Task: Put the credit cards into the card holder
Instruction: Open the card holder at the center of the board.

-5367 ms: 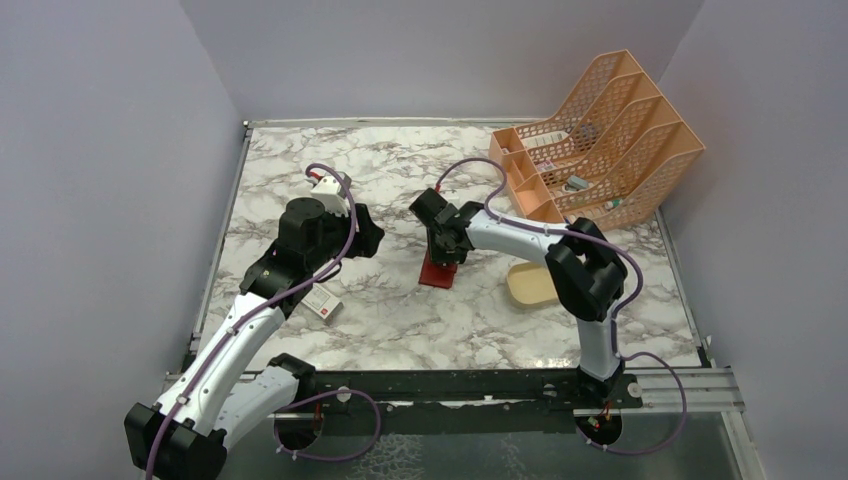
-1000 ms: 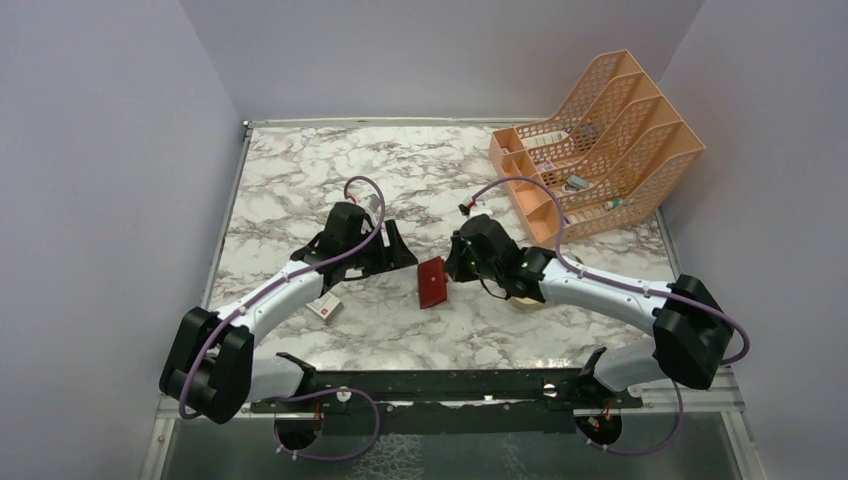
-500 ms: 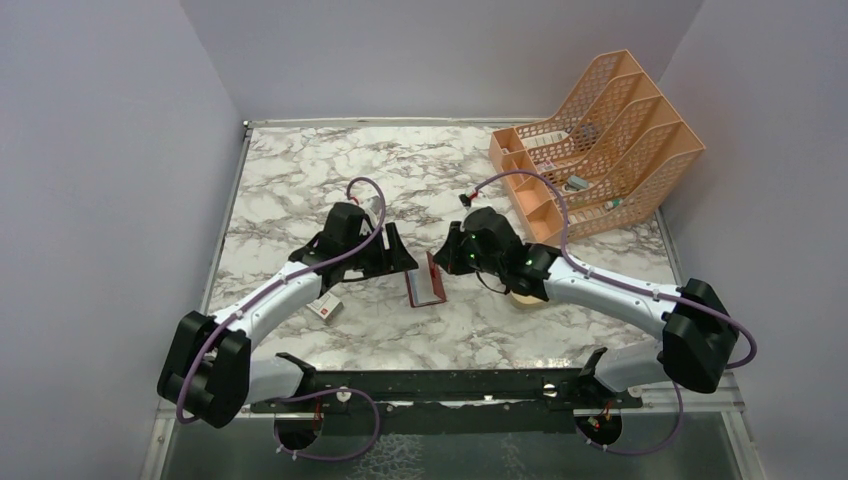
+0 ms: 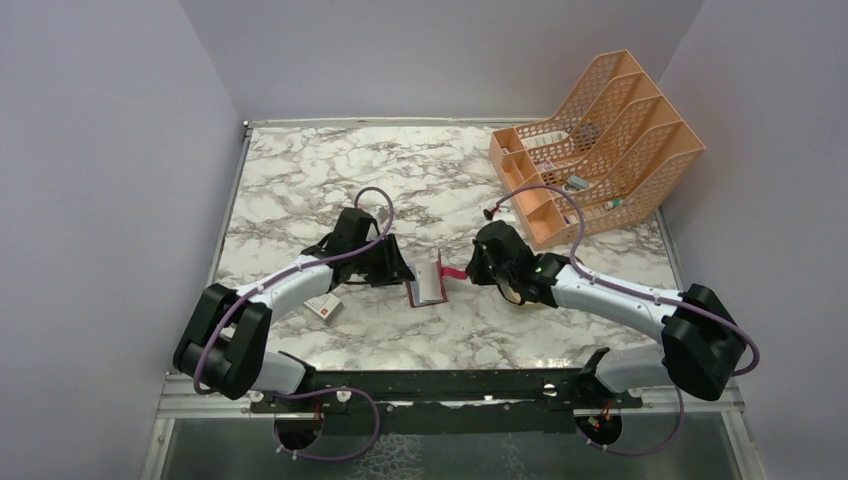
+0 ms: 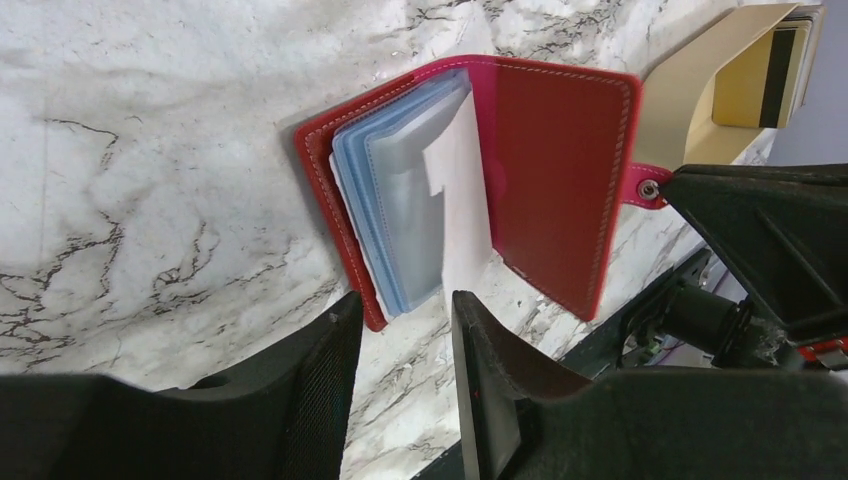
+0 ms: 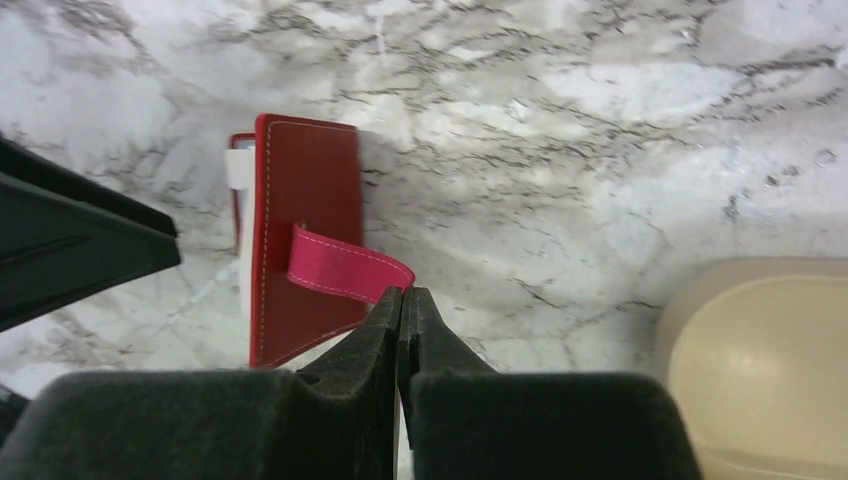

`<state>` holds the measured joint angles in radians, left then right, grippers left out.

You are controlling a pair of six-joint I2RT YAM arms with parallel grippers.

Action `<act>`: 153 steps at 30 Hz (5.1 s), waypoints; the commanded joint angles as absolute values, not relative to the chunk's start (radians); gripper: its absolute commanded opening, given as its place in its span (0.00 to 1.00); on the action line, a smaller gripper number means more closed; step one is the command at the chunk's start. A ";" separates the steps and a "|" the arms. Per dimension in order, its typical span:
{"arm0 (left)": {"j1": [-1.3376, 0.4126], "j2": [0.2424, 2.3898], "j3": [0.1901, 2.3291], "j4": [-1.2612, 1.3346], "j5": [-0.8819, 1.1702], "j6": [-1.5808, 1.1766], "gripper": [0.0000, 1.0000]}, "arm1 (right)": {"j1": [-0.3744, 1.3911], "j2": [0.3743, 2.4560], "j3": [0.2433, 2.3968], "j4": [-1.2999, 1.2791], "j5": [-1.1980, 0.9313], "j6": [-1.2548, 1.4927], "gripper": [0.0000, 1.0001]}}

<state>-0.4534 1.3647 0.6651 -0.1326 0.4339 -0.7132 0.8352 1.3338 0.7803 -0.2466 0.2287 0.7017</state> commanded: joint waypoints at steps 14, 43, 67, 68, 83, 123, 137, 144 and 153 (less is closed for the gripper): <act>-0.454 1.475 0.653 -0.050 0.483 -0.712 0.37 | 0.783 1.306 0.672 -0.303 0.345 0.713 0.01; -0.453 1.456 0.685 0.040 0.522 -0.756 0.47 | 0.755 1.320 0.644 -0.219 0.352 0.683 0.01; -0.468 1.536 0.631 0.298 0.590 -0.833 0.67 | 0.755 1.306 0.638 -0.191 0.287 0.694 0.01; -0.468 1.540 0.635 0.288 0.584 -0.825 0.67 | 0.755 1.304 0.640 -0.193 0.289 0.692 0.01; -0.468 1.583 0.658 0.226 0.544 -0.775 0.69 | 0.755 1.295 0.642 -0.198 0.284 0.694 0.01; -0.518 1.528 0.681 0.250 0.604 -0.847 0.64 | 0.755 1.320 0.637 -0.171 0.249 0.699 0.01; -0.540 1.543 0.685 0.290 0.623 -0.864 0.47 | 0.755 1.320 0.635 -0.161 0.232 0.700 0.01; -0.580 1.588 0.727 0.357 0.676 -0.903 0.39 | 0.755 1.308 0.651 -0.160 0.178 0.693 0.10; -0.607 1.673 0.767 0.370 0.654 -0.891 0.24 | 0.755 1.214 0.701 -0.283 0.207 0.698 0.35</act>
